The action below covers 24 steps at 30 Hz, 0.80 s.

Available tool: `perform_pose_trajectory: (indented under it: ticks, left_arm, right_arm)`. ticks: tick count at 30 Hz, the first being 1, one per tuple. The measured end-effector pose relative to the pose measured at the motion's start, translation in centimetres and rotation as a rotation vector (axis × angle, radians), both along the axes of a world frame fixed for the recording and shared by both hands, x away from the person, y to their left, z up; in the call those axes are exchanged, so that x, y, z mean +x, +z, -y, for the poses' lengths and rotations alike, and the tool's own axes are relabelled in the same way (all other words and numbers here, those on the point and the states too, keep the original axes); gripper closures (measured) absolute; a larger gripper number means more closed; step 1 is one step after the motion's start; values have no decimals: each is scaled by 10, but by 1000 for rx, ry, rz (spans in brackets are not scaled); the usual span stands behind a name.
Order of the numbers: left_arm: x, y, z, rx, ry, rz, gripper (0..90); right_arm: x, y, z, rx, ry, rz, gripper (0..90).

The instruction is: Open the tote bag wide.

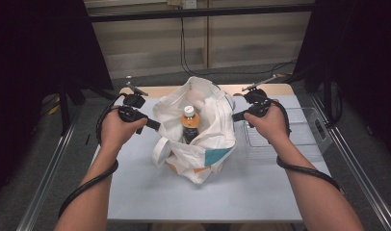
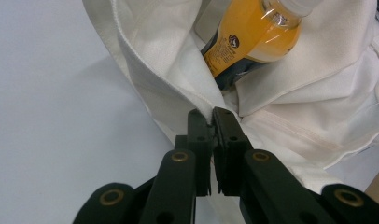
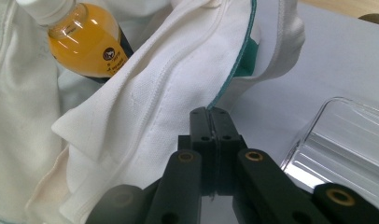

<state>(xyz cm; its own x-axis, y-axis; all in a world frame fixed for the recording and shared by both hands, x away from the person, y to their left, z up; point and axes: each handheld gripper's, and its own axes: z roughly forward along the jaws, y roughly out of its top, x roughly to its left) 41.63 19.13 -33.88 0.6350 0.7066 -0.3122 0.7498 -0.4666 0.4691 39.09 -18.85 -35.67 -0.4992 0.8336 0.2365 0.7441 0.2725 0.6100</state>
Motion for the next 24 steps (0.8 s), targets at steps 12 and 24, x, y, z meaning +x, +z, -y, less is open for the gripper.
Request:
perform_pose_trajectory:
  ticks: [12,24]
  left_arm:
    - [-1,-10,-3,11,14,-13,873]
    - [-2,-11,-1,1,11,-4,874]
  right_arm:
    - [0,-5,2,-4,-5,-9,900]
    - [0,-3,1,-1,10,-6,894]
